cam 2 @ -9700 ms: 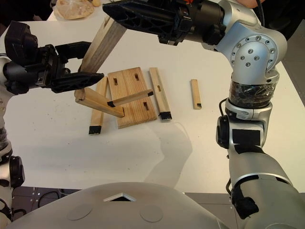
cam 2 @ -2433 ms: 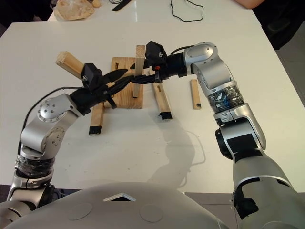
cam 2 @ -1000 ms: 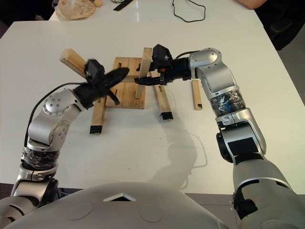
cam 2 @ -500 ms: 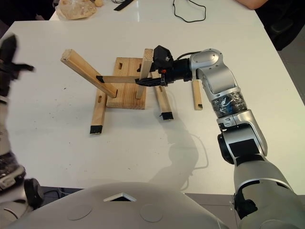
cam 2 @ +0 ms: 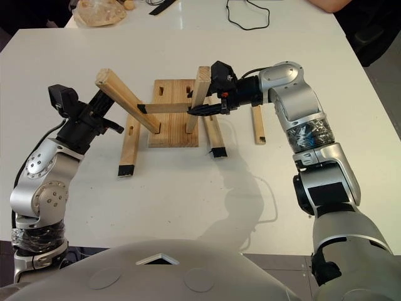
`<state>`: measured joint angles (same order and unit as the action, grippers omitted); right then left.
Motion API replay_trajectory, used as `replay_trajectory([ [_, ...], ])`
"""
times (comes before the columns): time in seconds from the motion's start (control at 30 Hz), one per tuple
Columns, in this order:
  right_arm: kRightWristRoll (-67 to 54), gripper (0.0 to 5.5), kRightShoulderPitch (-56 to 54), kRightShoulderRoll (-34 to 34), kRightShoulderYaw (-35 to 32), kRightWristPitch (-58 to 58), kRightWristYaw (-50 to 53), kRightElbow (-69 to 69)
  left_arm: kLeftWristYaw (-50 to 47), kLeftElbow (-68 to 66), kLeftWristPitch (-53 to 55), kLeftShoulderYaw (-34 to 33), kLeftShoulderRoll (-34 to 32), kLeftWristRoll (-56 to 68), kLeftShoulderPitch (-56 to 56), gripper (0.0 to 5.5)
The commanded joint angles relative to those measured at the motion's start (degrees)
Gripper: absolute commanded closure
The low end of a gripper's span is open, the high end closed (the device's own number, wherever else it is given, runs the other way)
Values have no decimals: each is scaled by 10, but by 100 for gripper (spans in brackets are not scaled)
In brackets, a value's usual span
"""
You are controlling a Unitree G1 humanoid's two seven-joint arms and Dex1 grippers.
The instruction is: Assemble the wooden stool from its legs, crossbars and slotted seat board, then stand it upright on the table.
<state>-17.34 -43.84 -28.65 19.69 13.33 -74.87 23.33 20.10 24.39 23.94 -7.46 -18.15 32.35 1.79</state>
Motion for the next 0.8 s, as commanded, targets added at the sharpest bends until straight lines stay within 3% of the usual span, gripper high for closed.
replay_trajectory([
  [0.03, 40, 310, 43, 14, -8, -13, 54, 20, -5, -19, 4, 13, 15, -10, -2, 550],
  [0.17, 21, 261, 125, -61, -76, 26, 89, -161, -40, 19, 17, -8, 29, -6, 33, 550],
  [0.3, -19, 257, 232, -113, -156, 119, 138, -337, -120, 57, 27, -30, 52, -38, 69, 550],
  [0.43, -14, 257, 298, -61, -217, 197, 295, -440, -196, 96, 35, -54, 71, -65, 53, 550],
  [0.53, -18, 257, 305, -55, -219, 219, 329, -463, -205, 104, 39, -54, 73, -67, 50, 550],
  [0.57, -14, 257, 306, -38, -221, 232, 361, -473, -210, 109, 39, -52, 71, -76, 47, 550],
  [0.63, 51, 285, 359, 161, -168, 279, 598, -540, -216, 126, 39, 8, 78, -107, 1, 550],
  [0.67, 89, 295, 371, 213, -128, 281, 671, -559, -218, 137, 43, 36, 86, -114, -9, 550],
  [0.8, 156, 368, 359, 261, -67, 265, 742, -565, -228, 153, 50, 85, 112, -124, -3, 550],
])
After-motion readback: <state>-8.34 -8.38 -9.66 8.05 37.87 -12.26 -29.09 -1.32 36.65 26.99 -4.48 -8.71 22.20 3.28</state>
